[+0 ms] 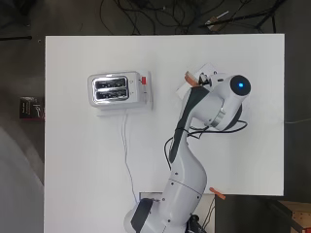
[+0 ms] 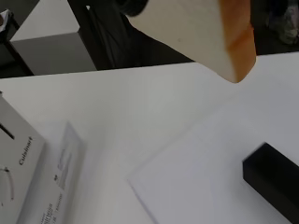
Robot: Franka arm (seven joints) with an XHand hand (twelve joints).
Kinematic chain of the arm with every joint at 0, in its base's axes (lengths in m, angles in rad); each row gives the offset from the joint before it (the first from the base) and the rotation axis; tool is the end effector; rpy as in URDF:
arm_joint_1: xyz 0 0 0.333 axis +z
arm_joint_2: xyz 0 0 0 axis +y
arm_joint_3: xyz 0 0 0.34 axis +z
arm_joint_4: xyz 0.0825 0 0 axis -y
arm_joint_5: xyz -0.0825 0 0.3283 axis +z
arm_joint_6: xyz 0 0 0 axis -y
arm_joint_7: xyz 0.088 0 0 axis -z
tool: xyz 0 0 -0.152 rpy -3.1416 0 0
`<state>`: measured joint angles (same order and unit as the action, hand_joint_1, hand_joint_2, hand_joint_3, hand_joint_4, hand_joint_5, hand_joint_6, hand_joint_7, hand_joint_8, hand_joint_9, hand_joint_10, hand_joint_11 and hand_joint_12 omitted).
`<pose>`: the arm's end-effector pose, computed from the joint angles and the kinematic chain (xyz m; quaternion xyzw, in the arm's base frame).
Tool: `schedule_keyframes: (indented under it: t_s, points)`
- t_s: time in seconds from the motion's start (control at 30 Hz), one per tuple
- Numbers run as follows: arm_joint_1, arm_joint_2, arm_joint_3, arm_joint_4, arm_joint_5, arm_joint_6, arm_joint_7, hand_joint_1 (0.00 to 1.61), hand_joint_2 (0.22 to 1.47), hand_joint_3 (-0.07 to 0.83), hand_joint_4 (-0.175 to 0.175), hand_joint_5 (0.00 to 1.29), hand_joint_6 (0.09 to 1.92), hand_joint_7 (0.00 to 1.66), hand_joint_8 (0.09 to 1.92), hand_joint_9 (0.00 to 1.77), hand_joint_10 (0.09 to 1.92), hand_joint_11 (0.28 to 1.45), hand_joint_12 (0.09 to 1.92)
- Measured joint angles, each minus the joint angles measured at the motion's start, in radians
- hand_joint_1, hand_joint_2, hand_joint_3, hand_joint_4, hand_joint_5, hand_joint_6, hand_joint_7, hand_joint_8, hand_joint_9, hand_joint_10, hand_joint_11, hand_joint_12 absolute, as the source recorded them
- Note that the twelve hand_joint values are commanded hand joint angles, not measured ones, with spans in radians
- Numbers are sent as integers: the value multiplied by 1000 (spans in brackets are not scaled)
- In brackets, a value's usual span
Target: Teleoperate dual arm-hand system to toast a bread
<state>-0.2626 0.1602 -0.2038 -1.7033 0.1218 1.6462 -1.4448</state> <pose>0.4811 -0.2159 0.4745 -0.8822 -0.4566 0.0258 0.1122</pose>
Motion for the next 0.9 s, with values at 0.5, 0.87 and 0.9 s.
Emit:
schedule_keyframes:
  t_s: [0.5, 0.87, 0.9]
  points:
    - [114, 24, 391, 233, -18, -163, 5, 1217, 1204, -3, -175, 642, 1345, 1003, 1081, 1428, 87, 713, 563]
    - [184, 370, 440, 616, 42, -447, 121, 1194, 1228, -1, -144, 607, 1439, 948, 1131, 1340, 87, 750, 222]
    - [185, 396, 441, 636, 42, -464, 122, 1194, 1231, 0, -152, 597, 1445, 942, 1144, 1335, 87, 758, 193]
